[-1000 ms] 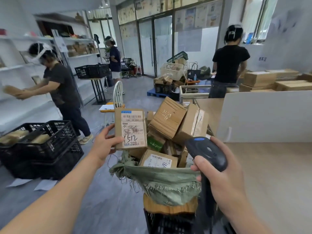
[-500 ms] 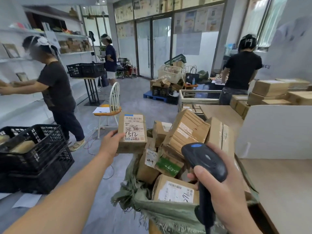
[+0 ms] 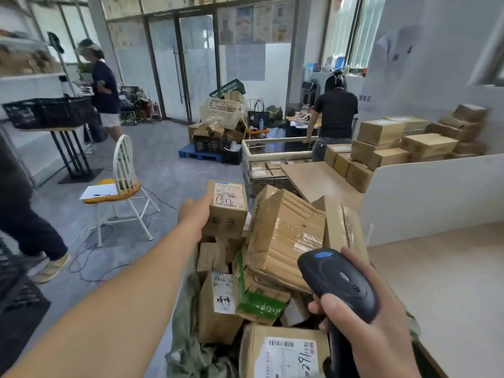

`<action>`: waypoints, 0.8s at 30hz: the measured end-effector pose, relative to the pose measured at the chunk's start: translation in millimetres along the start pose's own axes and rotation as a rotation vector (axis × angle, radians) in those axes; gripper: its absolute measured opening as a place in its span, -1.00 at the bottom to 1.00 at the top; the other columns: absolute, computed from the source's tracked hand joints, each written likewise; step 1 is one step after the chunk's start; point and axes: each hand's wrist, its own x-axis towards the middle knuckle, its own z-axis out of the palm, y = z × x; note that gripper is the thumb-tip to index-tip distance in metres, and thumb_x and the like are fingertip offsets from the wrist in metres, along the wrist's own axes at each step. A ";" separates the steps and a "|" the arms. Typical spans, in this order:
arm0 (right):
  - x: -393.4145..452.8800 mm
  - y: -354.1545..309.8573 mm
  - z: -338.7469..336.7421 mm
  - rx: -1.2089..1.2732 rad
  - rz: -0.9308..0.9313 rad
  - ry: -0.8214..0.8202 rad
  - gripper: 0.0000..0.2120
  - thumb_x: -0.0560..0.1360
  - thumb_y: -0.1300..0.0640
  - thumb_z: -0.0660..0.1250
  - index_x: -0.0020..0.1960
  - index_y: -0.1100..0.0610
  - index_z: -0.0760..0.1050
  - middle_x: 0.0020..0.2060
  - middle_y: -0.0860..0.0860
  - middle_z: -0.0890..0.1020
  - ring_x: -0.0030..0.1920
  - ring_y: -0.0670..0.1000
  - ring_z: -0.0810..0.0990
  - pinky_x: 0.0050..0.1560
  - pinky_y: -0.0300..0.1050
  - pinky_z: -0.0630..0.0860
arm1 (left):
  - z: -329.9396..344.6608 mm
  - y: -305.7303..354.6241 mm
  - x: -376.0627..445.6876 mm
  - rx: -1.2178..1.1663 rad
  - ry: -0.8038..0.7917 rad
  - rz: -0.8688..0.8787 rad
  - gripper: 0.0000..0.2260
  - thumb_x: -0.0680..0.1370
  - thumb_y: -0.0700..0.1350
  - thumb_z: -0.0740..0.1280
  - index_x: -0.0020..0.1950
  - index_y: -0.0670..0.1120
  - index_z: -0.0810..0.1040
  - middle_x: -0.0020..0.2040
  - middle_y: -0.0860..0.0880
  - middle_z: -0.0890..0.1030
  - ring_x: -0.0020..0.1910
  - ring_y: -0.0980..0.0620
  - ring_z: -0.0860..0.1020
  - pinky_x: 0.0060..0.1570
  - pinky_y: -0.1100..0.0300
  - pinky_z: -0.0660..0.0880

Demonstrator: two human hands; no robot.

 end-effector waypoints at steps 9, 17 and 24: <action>12.2 5.4 -7.7 -0.001 -0.012 0.124 0.03 -0.19 -0.47 0.63 0.28 -0.31 0.55 0.16 0.04 0.70 0.09 0.25 0.71 0.08 0.37 0.64 | 44.3 7.3 4.7 0.208 0.012 -0.042 -0.41 0.36 0.25 0.45 0.17 -0.16 0.53 0.12 -0.13 0.61 0.06 -0.21 0.61 0.08 -0.08 0.61; 19.5 11.9 -9.5 -0.024 -0.007 0.114 -0.10 -0.11 -0.21 0.71 0.23 -0.33 0.58 0.16 0.03 0.70 0.05 0.23 0.73 0.04 0.34 0.66 | 42.8 0.9 30.5 0.220 -0.030 -0.019 -0.51 0.29 0.22 0.45 0.02 -0.11 0.59 0.06 -0.15 0.66 0.01 -0.22 0.62 0.10 -0.17 0.61; 22.6 13.5 -7.8 -0.031 -0.006 0.134 -0.03 -0.17 -0.35 0.69 0.24 -0.32 0.57 0.16 -0.01 0.69 0.05 0.23 0.73 -0.01 0.24 0.69 | 44.7 8.4 20.0 0.230 -0.010 0.014 -0.51 0.42 0.34 0.41 -0.11 -0.11 0.54 -0.02 -0.12 0.64 -0.01 -0.17 0.62 0.11 -0.12 0.61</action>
